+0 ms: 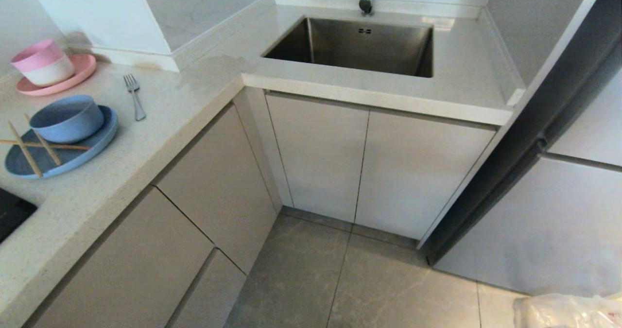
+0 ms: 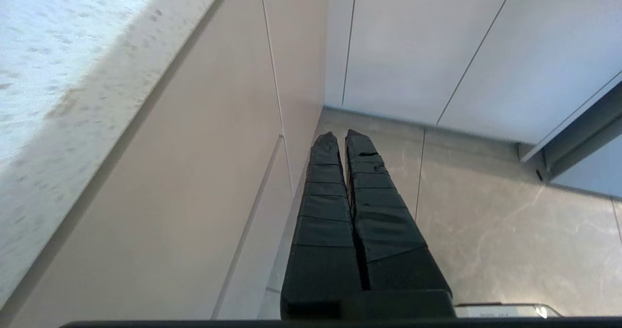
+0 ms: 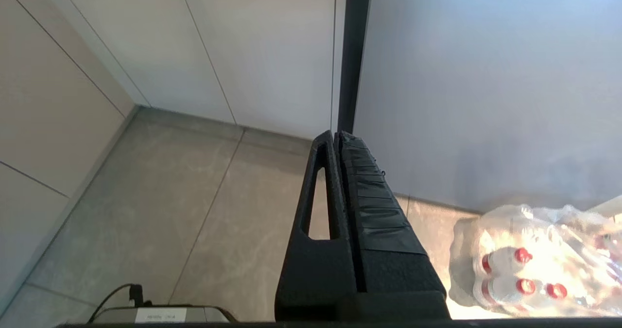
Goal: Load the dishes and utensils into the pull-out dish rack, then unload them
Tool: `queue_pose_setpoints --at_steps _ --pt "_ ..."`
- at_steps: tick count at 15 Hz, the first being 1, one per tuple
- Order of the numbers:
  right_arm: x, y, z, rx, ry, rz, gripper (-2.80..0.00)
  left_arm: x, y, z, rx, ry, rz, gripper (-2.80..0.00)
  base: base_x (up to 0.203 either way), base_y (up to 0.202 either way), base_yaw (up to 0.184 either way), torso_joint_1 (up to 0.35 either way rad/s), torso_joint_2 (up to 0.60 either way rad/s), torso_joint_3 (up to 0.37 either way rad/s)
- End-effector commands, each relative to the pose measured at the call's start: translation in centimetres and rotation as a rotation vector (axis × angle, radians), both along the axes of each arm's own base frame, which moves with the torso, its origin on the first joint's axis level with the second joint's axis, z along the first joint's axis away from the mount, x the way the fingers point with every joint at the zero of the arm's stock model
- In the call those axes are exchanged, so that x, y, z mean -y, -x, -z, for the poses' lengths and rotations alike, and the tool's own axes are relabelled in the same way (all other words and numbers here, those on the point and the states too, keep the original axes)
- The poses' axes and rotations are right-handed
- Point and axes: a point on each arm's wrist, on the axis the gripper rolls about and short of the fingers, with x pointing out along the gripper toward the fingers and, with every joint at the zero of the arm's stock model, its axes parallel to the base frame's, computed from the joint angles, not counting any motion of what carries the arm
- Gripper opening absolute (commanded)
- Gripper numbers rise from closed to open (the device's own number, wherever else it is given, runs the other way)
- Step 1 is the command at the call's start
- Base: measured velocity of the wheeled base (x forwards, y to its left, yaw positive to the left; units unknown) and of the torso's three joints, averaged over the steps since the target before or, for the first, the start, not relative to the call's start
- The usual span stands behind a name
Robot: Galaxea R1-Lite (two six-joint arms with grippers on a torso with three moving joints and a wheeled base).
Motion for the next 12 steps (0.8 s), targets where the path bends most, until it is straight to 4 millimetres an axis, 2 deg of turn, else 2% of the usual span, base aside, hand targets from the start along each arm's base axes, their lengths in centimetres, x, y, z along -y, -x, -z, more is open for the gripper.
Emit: queue_pose_setpoints --at_steps 1,12 --pt "0.0 -0.01 -0.01 -0.001 0.0 0.0 -2.8 0.0 -0.01 0.0 -0.001 0.0 0.0 -2.8 0.0 0.0 0.0 0.002 0.0 0.206" --pt "0.0 -0.01 -0.01 0.0 0.0 0.0 -2.8 0.0 -0.01 0.0 -0.001 0.0 0.0 -2.8 0.0 0.0 0.0 0.002 0.0 0.203"
